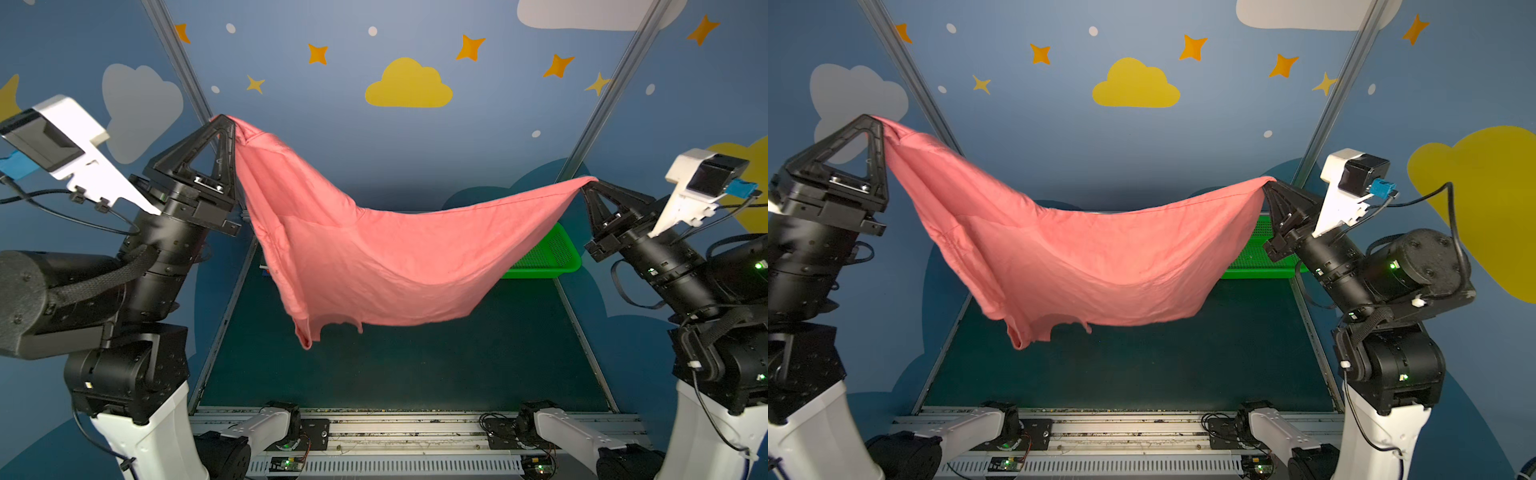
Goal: Fold and stack the t-shirts
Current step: 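Lower the stretched t-shirt onto the table with both grippers, laying it flat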
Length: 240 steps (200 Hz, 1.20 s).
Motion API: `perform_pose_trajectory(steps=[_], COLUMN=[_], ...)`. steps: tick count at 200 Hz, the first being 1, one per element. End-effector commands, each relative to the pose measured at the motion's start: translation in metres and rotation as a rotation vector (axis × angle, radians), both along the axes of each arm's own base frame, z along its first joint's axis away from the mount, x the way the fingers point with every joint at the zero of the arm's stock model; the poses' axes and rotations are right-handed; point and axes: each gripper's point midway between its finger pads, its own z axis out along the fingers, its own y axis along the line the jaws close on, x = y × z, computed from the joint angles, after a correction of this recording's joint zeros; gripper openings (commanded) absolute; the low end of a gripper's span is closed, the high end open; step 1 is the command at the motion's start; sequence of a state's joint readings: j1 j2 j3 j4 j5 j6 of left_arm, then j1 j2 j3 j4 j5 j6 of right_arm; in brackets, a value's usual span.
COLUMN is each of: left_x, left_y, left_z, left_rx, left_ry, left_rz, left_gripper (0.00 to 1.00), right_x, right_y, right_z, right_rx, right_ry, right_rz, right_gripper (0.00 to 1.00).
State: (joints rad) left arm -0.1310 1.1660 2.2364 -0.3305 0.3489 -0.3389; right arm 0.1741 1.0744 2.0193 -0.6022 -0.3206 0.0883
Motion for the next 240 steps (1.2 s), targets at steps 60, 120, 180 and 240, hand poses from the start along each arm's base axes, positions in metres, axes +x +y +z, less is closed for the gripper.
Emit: perform_pose_trajectory(steps=[60,120,180,240], left_x=[0.231,0.376,0.464,0.509], left_y=[-0.013,-0.041,-0.06,-0.06], left_z=[-0.129,-0.281,-0.404,-0.445], left_rx=[0.206,0.372,0.34,0.266], left_ry=[0.395,0.672,0.843,0.861], left_rz=[0.176,0.118,0.037,0.061], left_gripper=[0.05,0.05,0.05,0.05], right_x=[0.172,0.285,0.361,0.407], right_y=[0.019,0.048,0.063,0.067], right_z=[-0.124,-0.283,-0.391,-0.421], right_rx=[-0.086,-0.148,-0.17,-0.175], right_ry=[0.38,0.737,0.925,0.961], right_rz=[-0.079,-0.029,-0.04,-0.082], right_gripper=[0.0,0.0,0.0,0.0])
